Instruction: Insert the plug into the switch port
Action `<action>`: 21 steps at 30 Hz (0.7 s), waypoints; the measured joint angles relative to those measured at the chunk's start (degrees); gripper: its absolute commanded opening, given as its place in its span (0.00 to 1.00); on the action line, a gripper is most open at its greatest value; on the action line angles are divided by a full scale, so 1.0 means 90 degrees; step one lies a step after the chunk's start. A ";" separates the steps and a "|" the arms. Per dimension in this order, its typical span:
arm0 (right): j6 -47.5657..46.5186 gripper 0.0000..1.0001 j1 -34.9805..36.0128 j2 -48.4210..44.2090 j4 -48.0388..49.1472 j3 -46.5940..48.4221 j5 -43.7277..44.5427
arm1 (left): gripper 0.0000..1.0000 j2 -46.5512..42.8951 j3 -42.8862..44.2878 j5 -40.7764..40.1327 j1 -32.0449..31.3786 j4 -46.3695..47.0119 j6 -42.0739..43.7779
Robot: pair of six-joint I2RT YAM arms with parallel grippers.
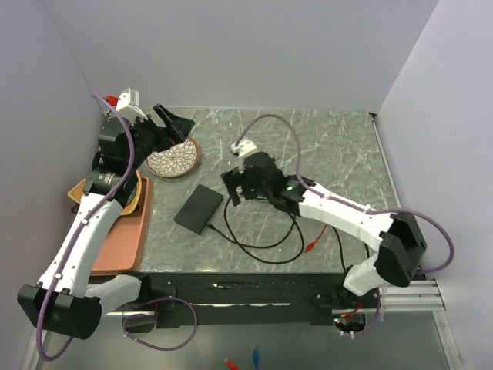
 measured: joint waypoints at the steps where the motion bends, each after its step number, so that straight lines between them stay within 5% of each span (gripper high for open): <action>1: -0.0002 0.99 -0.0080 -0.0102 0.0046 -0.0051 -0.0049 | 0.96 0.0000 -0.0005 0.0058 0.0000 0.0075 -0.0102; 11: -0.0663 0.90 -0.0308 -0.0066 0.0678 -0.0493 -0.0221 | 0.96 0.0041 -0.1904 0.0981 0.0000 0.1353 -0.1190; 21: -0.0942 0.86 -0.0600 0.1520 0.0563 -0.0165 -0.0228 | 0.96 0.0236 -0.1698 0.1107 0.0005 0.1192 -0.1168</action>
